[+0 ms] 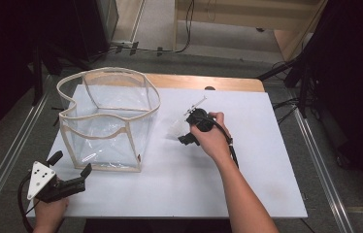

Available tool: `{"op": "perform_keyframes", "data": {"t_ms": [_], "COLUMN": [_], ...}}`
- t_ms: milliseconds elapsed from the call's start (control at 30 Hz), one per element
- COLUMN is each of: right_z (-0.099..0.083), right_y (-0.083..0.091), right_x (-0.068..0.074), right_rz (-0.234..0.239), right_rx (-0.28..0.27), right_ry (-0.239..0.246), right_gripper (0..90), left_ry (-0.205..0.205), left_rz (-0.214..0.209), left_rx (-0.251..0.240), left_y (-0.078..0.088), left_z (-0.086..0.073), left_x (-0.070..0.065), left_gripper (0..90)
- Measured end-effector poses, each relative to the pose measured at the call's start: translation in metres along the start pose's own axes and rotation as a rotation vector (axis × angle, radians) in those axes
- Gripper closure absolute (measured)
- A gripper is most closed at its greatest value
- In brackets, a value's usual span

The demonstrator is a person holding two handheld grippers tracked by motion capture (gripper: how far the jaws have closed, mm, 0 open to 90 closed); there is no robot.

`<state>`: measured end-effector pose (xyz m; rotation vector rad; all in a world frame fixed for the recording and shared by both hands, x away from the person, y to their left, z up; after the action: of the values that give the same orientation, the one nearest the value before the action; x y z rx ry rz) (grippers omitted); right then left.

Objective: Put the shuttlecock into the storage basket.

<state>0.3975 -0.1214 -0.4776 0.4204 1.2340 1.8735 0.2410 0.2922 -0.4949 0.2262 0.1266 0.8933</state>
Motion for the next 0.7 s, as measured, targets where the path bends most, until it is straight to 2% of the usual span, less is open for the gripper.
{"op": "perform_keyframes", "data": {"t_ms": [233,367,433,467,500,533,567,667,700], "right_z": [0.000,0.000,0.000,0.000,0.001,0.001,0.001,0.002,0.003], "right_y": [-0.006,-0.012,-0.017,-0.017,-0.019,-0.019,-0.022,-0.024,-0.025], "right_x": [0.000,0.002,0.004,0.004,0.006,0.006,0.009,0.011,0.012], "right_rz": [0.000,0.003,0.000,0.000,-0.003,-0.003,-0.017,-0.034,-0.040], "right_rx": [0.034,0.051,0.067,0.067,0.078,0.078,0.094,0.105,0.108], "right_ry": [-0.011,0.008,0.020,0.020,0.019,0.019,0.012,0.009,0.007], "right_gripper": [19.3,25.7,32.9,32.9,39.0,39.0,44.7,49.5,54.9], "left_ry": [-0.002,-0.002,-0.003,-0.003,-0.003,-0.003,-0.003,-0.003,-0.003], "left_rz": [0.000,0.000,0.000,0.001,0.001,0.001,0.000,-0.001,-0.001], "left_rx": [0.001,0.001,0.002,0.003,0.002,0.002,0.002,0.002,0.002], "left_y": [0.000,0.000,0.000,0.000,-0.001,-0.001,-0.001,0.000,0.000], "left_z": [0.000,0.000,0.000,0.000,0.000,0.000,0.000,0.000,0.000], "left_x": [0.000,0.000,0.000,0.000,0.000,0.000,0.000,0.000,0.000], "left_gripper": [0.0,0.0,0.0,0.0,0.0,0.0,0.0,0.0,0.0]}}
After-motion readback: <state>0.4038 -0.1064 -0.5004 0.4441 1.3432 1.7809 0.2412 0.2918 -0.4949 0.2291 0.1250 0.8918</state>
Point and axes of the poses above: each handheld gripper's, and its own axes: y roughly backward along the jaws, z roughly out of its top, x roughly to its left, the point moved 2 cm from there along -y, roughly forward along the jaws, and after that the axes turned 14 degrees about -z, right-handed, at the moved point
